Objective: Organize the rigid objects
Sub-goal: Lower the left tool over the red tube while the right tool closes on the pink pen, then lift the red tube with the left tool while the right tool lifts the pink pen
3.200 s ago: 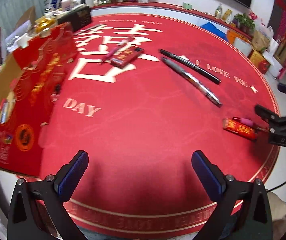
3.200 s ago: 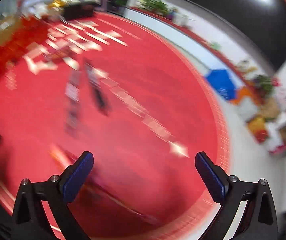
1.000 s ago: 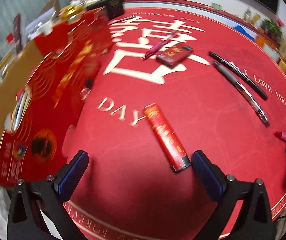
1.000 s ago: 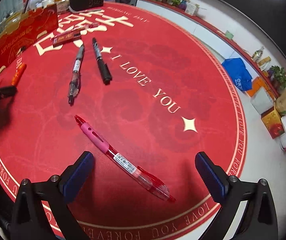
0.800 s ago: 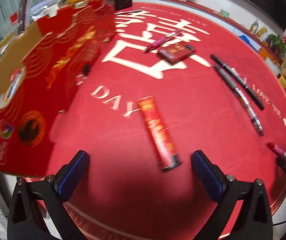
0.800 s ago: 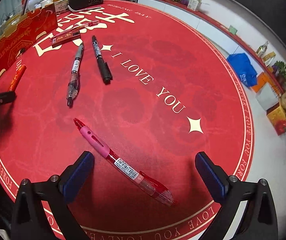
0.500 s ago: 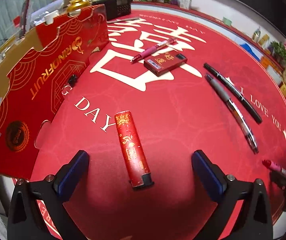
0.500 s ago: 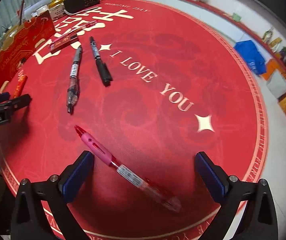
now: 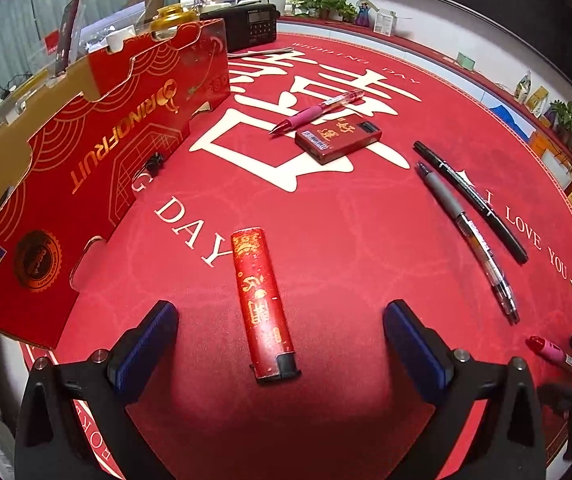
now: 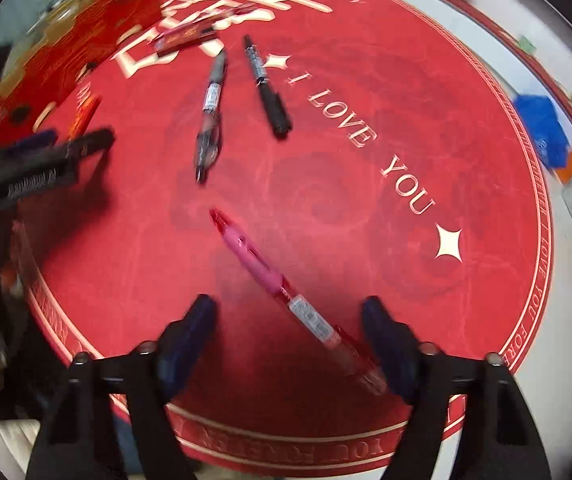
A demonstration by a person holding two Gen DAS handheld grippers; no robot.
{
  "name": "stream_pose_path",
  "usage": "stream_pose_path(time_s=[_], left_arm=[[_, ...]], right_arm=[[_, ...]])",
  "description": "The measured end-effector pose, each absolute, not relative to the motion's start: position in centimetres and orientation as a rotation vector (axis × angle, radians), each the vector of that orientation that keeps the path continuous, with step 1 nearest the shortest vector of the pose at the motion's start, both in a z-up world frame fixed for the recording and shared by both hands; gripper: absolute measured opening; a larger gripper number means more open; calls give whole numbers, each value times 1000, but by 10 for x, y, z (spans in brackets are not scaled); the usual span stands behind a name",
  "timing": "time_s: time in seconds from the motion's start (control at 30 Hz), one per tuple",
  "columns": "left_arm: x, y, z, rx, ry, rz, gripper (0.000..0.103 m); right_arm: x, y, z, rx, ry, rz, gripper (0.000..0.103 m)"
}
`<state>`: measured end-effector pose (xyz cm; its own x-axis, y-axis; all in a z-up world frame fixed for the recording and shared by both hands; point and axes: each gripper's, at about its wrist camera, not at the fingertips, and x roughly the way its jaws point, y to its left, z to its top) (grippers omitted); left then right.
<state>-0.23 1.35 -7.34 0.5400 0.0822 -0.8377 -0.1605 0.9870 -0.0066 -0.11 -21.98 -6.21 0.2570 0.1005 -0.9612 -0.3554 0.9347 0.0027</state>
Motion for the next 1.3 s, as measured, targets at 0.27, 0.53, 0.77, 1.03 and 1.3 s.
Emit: stream_pose_path(time_s=[0.27,0.53,0.77,1.03,1.3], left_arm=[[7,5,-73,-63,989,100,103],[9,-6,-74,-63,966,99,103],[11,-7,-74,-81,962,134,103],[12,-10,-69,-40,988,49,79],[-3,-1,-56,-81,1026,-75,20]], right_arm=[[54,-272,-63,-11,1250,23,75],[42,-267,-63,-155,1218,169,75],[52,-267,-63,-156,1266,209,68],[30,-227,-60,-199,1225,160,11],[4,-226,-30,97,1121,169,11]])
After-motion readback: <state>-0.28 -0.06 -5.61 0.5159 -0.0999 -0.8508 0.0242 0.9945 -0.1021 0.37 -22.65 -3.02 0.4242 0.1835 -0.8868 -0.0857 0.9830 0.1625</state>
